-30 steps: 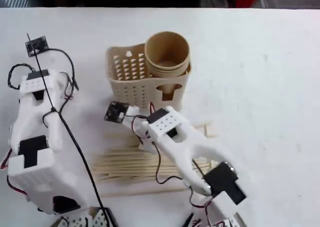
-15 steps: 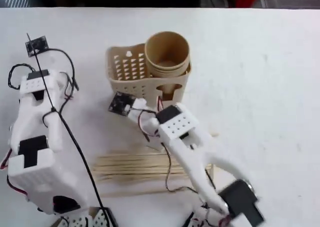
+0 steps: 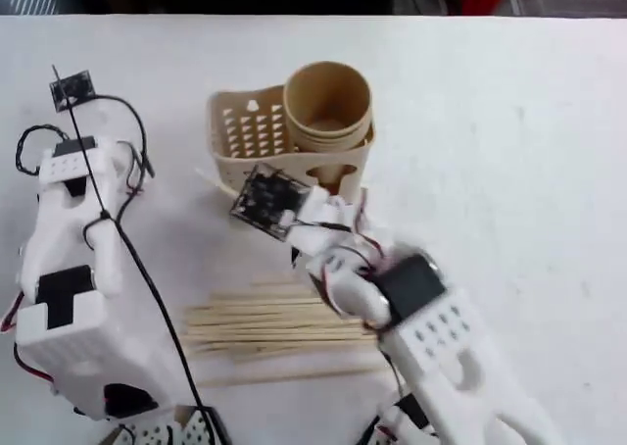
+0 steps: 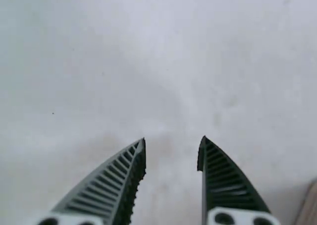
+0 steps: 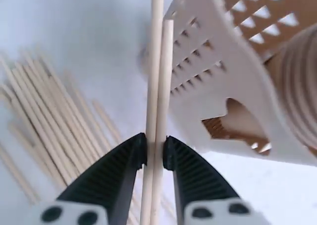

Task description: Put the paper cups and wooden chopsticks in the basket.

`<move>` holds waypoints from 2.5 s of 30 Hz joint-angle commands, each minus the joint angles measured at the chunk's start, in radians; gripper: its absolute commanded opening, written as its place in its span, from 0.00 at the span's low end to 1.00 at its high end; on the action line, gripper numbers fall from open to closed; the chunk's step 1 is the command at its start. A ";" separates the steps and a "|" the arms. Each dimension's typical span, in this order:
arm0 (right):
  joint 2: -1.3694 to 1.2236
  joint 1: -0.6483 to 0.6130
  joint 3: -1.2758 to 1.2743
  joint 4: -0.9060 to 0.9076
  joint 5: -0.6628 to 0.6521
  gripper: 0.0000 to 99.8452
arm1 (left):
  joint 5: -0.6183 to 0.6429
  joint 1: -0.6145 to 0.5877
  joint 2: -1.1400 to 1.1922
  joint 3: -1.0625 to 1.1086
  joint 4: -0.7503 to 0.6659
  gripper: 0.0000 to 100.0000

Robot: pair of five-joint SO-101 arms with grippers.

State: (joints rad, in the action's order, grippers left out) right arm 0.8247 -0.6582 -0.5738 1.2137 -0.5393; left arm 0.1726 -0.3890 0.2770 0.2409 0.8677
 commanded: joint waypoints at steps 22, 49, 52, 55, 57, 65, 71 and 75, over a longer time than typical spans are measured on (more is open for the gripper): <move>-0.762 0.004 1.069 -0.478 0.296 0.02 | 0.005 -0.007 -0.008 -0.021 -0.018 0.18; -0.357 0.039 0.233 -0.730 0.485 0.02 | 0.005 -0.010 -0.008 -0.014 -0.017 0.18; -0.331 0.039 0.199 -0.731 0.485 0.02 | 0.005 -0.008 -0.008 -0.014 -0.017 0.18; -0.312 0.036 0.173 -0.731 0.482 0.02 | 0.005 -0.008 -0.008 -0.014 -0.017 0.18; -0.302 0.042 0.163 -0.722 0.477 0.02 | 0.005 -0.008 -0.008 -0.014 -0.017 0.18; -0.131 0.051 0.018 -0.507 0.477 0.02 | 0.003 -0.008 -0.008 -0.014 -0.018 0.18; 0.119 0.130 -0.014 -0.285 0.387 0.02 | 0.003 -0.008 -0.007 -0.015 -0.018 0.18; 0.114 0.036 -0.014 -0.134 0.120 0.02 | 0.003 -0.008 -0.007 -0.014 -0.018 0.18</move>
State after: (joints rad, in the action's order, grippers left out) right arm 0.9337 -0.5708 -0.5969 0.9881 -0.2493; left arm 0.1711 -0.3951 0.2770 0.2409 0.8677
